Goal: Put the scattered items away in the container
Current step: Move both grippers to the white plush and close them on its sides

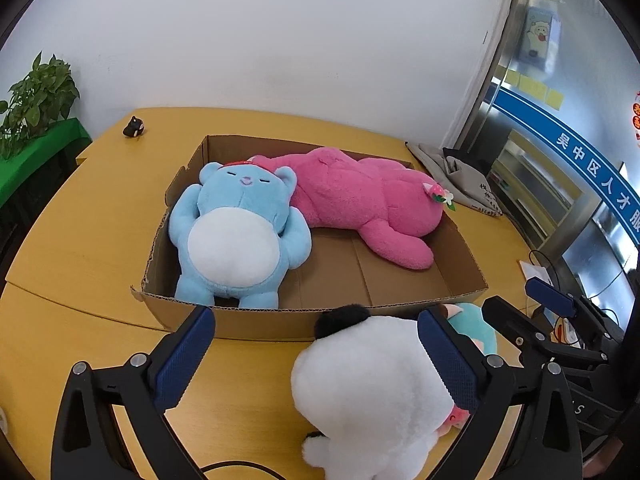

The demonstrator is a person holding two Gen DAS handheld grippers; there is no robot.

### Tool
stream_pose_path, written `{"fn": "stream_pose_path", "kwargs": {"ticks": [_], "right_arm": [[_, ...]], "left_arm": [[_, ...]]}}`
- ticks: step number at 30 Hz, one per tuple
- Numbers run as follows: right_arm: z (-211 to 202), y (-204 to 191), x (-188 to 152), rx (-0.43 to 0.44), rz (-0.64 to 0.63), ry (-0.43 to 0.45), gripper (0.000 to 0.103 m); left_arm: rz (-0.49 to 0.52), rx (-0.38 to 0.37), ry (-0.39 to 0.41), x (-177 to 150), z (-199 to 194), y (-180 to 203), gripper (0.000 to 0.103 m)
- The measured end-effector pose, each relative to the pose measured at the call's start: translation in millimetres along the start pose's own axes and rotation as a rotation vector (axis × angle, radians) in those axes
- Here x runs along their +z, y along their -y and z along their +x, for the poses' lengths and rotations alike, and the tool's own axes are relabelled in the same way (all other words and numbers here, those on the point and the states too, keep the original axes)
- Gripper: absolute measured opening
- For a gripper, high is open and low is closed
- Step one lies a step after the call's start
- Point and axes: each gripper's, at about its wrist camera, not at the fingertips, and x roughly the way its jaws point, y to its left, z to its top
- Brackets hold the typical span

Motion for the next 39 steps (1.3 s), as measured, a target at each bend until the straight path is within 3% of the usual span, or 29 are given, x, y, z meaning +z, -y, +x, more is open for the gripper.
{"fn": "stream_pose_path", "kwargs": {"ticks": [15,21,29,32,34,39], "right_arm": [[-4.7,8.7,-5.4,0.007,0.021,-0.004,0.083],[2.9,15.0,-17.9,0.057,0.012,-0.036,0.083],[45.9,-11.5,-64.2,0.213,-0.028,-0.186,0.083],[55.3,-9.5,-67.2,0.257,0.035,-0.185,0.091],[64.5,-6.3,-68.4,0.3,0.07,-0.203,0.103],[69.1,-9.6,-76.1,0.33,0.047,-0.197,0.1]], "left_arm": [[-0.026,-0.042,-0.022,-6.3,2.8,1.9,0.102],[-0.049,-0.054,-0.062,-13.7,14.8,-7.0,0.102],[-0.091,-0.187,-0.164,-35.6,58.7,-27.8,0.102],[-0.1,-0.298,-0.223,-45.8,78.5,-30.8,0.102],[-0.111,-0.365,-0.237,-50.6,87.8,-31.5,0.102],[-0.091,-0.432,-0.266,-53.8,89.7,-27.3,0.086]]}}
